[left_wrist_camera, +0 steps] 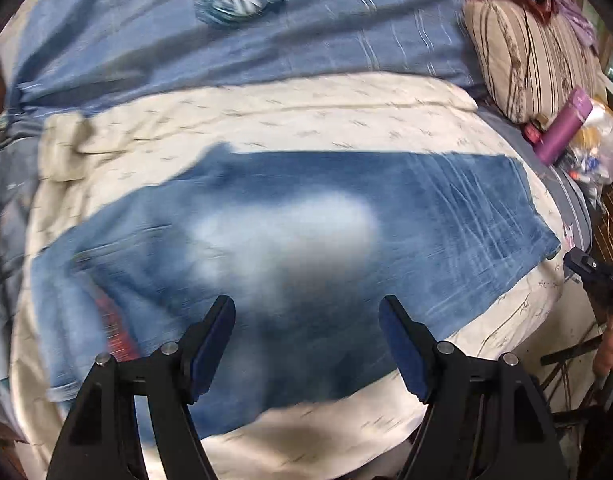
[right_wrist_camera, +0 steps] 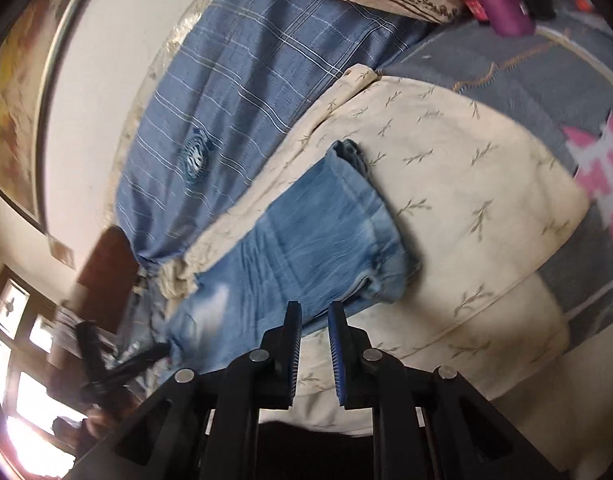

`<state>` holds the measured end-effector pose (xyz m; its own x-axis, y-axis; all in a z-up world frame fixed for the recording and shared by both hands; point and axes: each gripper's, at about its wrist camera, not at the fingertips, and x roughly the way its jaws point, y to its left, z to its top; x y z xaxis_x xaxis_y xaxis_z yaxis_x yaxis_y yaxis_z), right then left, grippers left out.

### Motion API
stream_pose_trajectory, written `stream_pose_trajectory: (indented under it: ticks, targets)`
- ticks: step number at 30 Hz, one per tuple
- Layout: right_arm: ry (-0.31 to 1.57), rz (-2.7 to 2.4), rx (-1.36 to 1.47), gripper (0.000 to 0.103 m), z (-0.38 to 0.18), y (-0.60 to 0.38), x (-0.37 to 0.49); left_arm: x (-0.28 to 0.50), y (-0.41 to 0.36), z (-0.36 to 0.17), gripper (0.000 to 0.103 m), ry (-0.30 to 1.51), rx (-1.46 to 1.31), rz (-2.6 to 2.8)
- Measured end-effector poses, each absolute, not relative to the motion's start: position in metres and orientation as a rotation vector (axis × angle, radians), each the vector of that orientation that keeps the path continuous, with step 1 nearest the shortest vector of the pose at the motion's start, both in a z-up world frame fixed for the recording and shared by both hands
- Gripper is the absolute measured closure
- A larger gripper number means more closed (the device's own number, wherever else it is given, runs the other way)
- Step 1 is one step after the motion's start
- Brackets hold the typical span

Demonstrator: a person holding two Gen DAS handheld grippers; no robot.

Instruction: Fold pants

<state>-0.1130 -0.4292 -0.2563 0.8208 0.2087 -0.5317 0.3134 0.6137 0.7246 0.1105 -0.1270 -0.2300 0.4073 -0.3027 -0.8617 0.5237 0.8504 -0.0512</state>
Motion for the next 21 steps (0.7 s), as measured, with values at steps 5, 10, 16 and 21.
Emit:
stream_pose_trajectory:
  ticks: [5,10,16,21]
  targets:
    - [0.623,-0.068,0.905,0.082,-0.253,-0.421,-0.09,0.113,-0.18,-0.249,0.028,1.052,0.289,-0.575]
    - [0.651,-0.18,0.863,0.082,-0.264,-0.43,-0.05,0.119,-0.204,-0.265,0.028,1.083,0.338,-0.558]
    - [0.687,-0.181,0.789,0.082,-0.278,-0.429,-0.039,0.125,-0.202,-0.276,0.024,1.122,0.378,-0.508]
    - [0.514,-0.052,0.916,0.073,-0.259,-0.436,-0.08,0.108,-0.199,-0.259,0.024,1.092,0.347,-0.547]
